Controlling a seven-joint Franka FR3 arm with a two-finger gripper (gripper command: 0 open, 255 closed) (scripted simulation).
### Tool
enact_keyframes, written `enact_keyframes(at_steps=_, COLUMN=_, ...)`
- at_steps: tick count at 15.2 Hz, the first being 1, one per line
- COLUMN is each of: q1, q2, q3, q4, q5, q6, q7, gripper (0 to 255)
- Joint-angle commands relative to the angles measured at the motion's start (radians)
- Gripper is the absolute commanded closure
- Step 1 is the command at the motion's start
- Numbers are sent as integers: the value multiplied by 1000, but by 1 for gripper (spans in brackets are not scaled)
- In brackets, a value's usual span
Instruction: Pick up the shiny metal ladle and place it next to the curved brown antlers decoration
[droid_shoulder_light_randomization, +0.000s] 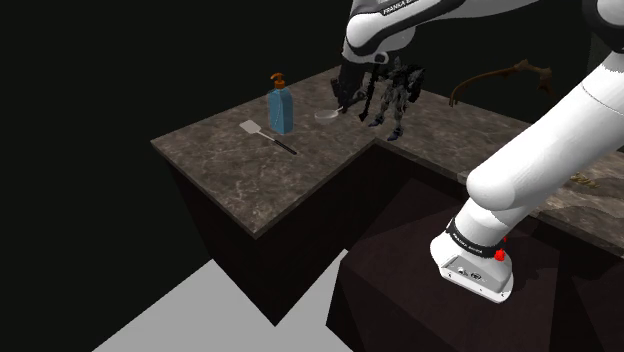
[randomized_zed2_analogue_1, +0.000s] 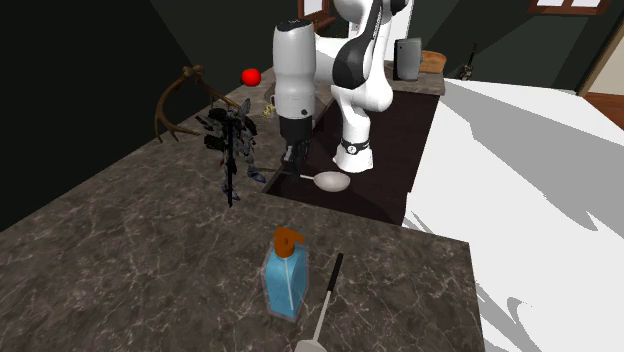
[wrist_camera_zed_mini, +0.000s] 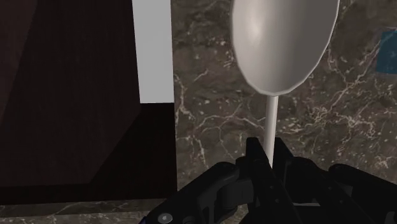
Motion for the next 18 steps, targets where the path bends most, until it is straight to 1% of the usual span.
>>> enact_keyframes(at_steps=1, q1=0, q2=-10, q3=-2, q4=18, q5=1, q6=-29, q7=0, gripper=255)
enact_keyframes(at_steps=18, q1=-4, q2=-59, q3=-15, q4=202, q5=-1, q6=-260, q7=5, gripper=255)
